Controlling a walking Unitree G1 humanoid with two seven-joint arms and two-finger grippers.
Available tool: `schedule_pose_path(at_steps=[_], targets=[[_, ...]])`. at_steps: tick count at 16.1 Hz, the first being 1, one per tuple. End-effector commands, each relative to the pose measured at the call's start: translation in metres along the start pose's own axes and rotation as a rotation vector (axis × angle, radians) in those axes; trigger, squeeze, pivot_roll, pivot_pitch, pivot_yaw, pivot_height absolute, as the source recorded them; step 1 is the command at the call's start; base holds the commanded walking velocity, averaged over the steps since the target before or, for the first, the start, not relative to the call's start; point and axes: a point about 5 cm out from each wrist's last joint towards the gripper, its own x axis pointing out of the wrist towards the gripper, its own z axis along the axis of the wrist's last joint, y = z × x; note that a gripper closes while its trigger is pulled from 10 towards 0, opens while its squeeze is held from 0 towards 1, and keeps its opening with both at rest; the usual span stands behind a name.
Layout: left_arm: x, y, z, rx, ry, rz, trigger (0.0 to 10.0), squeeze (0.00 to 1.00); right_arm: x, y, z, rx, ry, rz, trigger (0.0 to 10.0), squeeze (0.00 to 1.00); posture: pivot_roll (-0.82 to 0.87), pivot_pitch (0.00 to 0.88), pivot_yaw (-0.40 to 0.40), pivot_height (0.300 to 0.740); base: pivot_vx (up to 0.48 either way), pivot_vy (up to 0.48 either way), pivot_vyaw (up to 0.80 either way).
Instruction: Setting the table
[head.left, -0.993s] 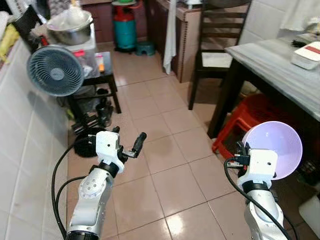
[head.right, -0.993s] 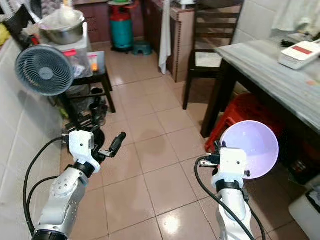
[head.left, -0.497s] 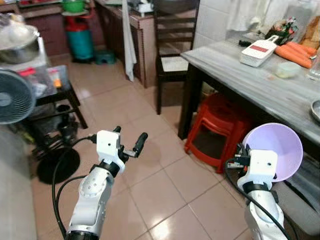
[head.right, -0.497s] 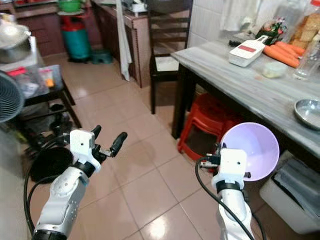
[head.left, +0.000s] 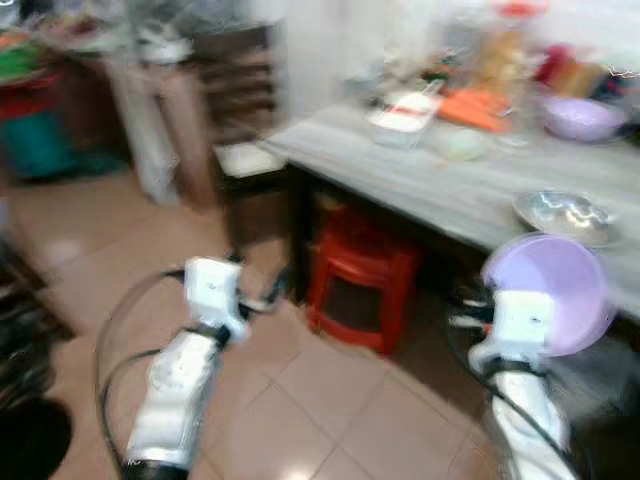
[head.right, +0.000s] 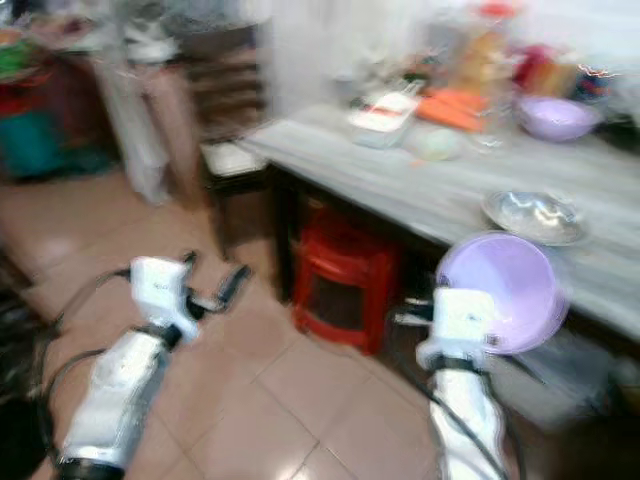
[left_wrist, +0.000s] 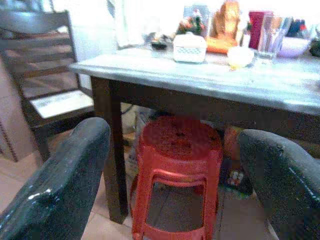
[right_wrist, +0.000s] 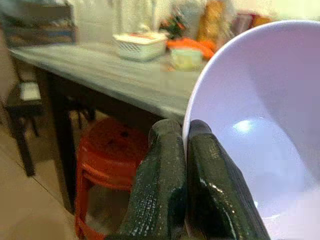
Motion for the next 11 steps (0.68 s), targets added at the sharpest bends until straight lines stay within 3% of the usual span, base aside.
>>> schedule_pose_path(at_steps=[1,3,11], targets=[[0.005,-0.008,0.004,-0.006,-0.015,-0.025,10.0,0.00,0.002,-0.008,0.006,-0.019,-0.023,-0.020,10.0,0.00,-0.07,0.000,0.035,0.740,0.330,0.000,-0.80],[0.006,-0.010,0.004,-0.010,-0.018,-0.029,10.0,0.00,0.003,-0.007,0.009,-0.030,-0.037,-0.012,10.0,0.00,-0.07,0.000,0.035,0.740,0.332,0.000,-0.70],[0.011,-0.015,0.015,-0.012,-0.050,-0.047,10.0,0.00,0.005,-0.005,0.024,-0.066,-0.098,-0.001,10.0,0.00,-0.08,0.000,0.034,0.740,0.332,0.000,0.00]])
